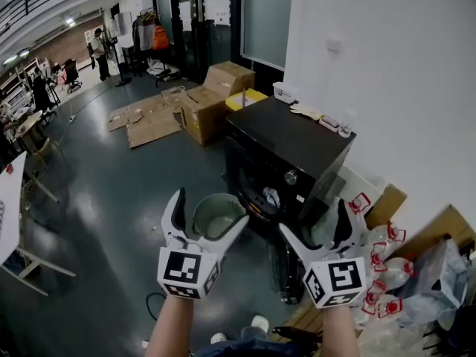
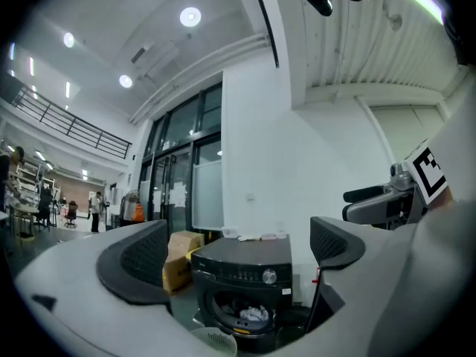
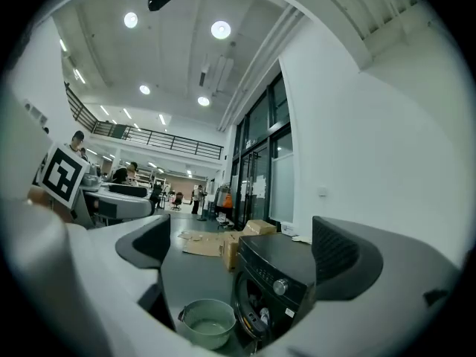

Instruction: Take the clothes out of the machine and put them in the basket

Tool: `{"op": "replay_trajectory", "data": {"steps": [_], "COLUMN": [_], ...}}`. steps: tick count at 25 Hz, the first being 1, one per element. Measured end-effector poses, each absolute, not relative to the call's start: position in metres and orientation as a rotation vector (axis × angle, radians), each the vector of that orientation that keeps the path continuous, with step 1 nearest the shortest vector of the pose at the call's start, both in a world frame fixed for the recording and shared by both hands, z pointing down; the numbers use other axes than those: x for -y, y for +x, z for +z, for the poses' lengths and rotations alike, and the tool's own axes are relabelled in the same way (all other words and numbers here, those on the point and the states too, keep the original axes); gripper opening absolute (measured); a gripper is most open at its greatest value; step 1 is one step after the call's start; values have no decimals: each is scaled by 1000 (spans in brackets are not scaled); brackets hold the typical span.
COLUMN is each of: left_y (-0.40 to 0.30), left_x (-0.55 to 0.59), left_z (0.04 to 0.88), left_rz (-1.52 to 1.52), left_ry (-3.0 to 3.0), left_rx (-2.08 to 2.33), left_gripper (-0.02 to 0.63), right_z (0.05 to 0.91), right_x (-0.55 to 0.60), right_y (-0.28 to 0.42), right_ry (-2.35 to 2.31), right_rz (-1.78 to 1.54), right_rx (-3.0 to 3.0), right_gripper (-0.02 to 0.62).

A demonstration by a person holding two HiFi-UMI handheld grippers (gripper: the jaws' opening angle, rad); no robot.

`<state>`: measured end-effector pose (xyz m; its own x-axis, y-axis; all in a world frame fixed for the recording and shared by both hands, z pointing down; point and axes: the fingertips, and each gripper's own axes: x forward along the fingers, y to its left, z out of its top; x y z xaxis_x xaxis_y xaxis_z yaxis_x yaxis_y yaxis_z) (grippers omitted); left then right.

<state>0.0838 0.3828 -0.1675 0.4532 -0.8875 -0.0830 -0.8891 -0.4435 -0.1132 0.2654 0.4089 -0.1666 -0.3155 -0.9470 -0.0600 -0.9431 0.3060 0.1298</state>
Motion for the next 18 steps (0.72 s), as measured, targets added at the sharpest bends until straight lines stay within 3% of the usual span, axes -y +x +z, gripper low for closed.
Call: {"op": "replay_trajectory", "data": {"steps": [18], "left_y": [96], "left_x": [-323], "left_z": [-141], "left_rz": [-125], "left_ry": [-2415], "left_rx": [-1729], "left_gripper": [565], "right_z": [-136], "right_x": [-323], "right_y": [297], "right_ry": [1689], "right_rz": [-139], "right_rx": [2544], "right_gripper": [548]}}
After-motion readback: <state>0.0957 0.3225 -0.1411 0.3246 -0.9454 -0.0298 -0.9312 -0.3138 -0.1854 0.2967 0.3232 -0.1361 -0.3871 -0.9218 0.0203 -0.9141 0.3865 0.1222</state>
